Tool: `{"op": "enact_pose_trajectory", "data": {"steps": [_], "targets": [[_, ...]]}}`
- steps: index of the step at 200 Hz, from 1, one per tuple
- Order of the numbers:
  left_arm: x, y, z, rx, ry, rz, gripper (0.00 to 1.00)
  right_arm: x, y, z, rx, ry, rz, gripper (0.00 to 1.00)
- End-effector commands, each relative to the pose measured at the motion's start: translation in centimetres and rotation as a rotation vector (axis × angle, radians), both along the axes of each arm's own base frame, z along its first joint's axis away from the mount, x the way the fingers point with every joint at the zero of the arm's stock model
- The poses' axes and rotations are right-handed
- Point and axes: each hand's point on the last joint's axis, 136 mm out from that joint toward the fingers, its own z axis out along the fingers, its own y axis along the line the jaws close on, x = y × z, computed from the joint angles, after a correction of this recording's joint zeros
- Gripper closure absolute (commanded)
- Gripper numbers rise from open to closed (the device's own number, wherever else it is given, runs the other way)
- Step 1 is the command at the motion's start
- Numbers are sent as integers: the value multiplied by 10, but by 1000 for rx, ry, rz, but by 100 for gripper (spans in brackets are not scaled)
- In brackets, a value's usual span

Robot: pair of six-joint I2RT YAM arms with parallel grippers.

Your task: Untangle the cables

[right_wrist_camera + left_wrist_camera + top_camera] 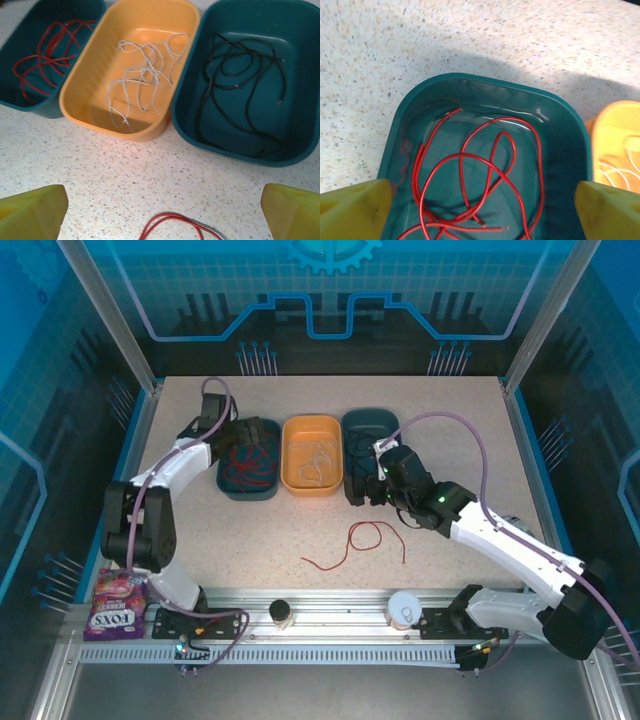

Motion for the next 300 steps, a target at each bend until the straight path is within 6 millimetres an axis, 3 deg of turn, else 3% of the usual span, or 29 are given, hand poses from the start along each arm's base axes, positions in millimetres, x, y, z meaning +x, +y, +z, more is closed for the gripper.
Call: {"op": "enact_pose_trajectory", "data": {"steps": [1, 30, 69, 74, 98, 123, 152, 200, 300], "targets": [[-16, -8, 40, -25, -81, -12, 1, 7, -19, 0, -23, 24, -102, 0], [-41, -26, 63, -25, -136, -35, 1, 2, -32, -19, -39, 104, -153, 1], [-79, -64, 83, -8, -203, -87, 1, -15, -44, -55, -37, 227, -192, 11], [-83, -70, 84, -25, -208, -98, 1, -22, -49, -70, -53, 263, -192, 13], [-103, -88, 87, -104, -245, -131, 1, -39, -61, -102, -79, 362, -198, 22], [-118, -94, 97, -171, -292, -145, 1, -53, -75, -128, -119, 431, -222, 31], [-126, -89, 108, -204, -352, -132, 1, -56, -82, -148, -117, 455, -245, 39], [-129, -81, 101, -187, -343, -98, 1, -51, -78, -164, -94, 520, -242, 47], [-123, -88, 89, -204, -321, -106, 1, -39, -67, -171, -139, 609, -235, 56]]}}
